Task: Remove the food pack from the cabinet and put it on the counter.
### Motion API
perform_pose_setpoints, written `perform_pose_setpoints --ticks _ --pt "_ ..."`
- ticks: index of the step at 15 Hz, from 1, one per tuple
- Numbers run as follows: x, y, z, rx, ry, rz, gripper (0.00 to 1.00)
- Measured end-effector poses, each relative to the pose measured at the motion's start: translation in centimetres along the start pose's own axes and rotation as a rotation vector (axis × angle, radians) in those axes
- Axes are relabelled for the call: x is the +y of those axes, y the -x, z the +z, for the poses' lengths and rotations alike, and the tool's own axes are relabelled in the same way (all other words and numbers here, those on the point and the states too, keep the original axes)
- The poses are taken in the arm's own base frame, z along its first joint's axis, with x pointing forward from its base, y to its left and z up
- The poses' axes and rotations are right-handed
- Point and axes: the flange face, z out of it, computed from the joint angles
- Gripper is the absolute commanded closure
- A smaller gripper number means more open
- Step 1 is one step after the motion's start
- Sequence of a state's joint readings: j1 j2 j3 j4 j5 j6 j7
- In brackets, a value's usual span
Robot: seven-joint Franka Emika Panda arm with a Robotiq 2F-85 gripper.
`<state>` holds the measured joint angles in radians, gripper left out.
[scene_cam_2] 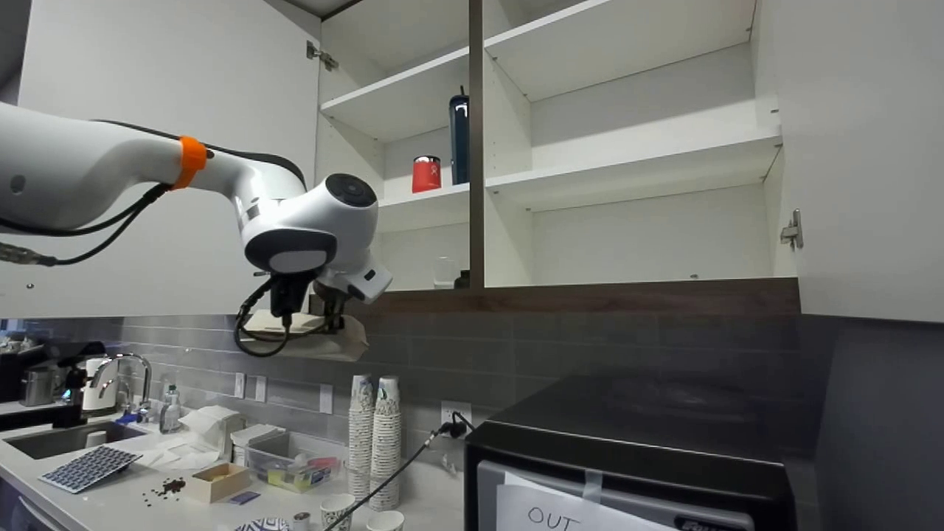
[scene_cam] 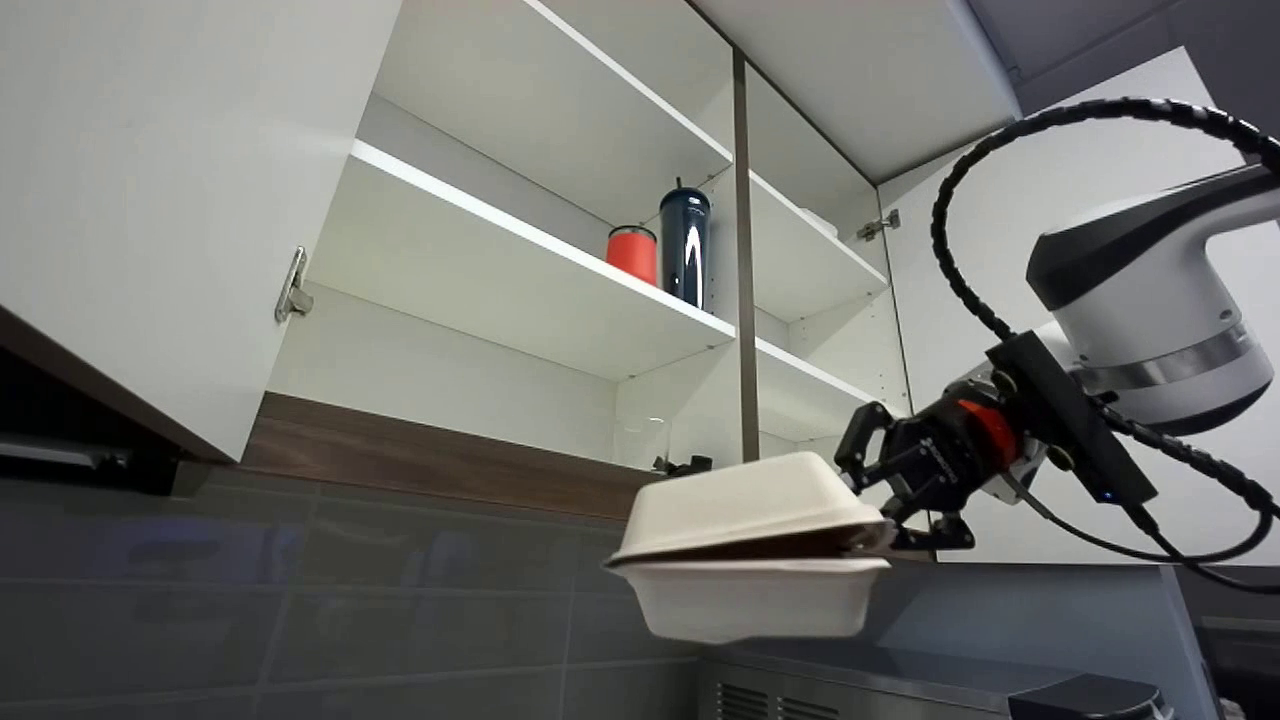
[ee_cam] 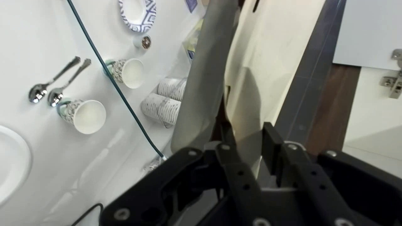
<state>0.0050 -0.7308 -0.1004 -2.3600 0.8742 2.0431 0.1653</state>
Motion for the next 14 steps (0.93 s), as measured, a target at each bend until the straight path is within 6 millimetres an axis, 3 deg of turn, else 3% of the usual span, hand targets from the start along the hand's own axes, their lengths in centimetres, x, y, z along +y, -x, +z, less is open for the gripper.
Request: perform_pose_setpoints --ticks 4,5,6,14 --pt "4.5 1.1 1.8 -0.068 0.055 0.031 0.94" --pt "5.4 1.3 2.2 -0.073 0.072 0.040 0.74" --pt "5.8 1.3 2.4 -0.076 0.077 0.045 0.74" --pt "5.5 1.2 2.3 -0.071 0.075 0.040 0.74"
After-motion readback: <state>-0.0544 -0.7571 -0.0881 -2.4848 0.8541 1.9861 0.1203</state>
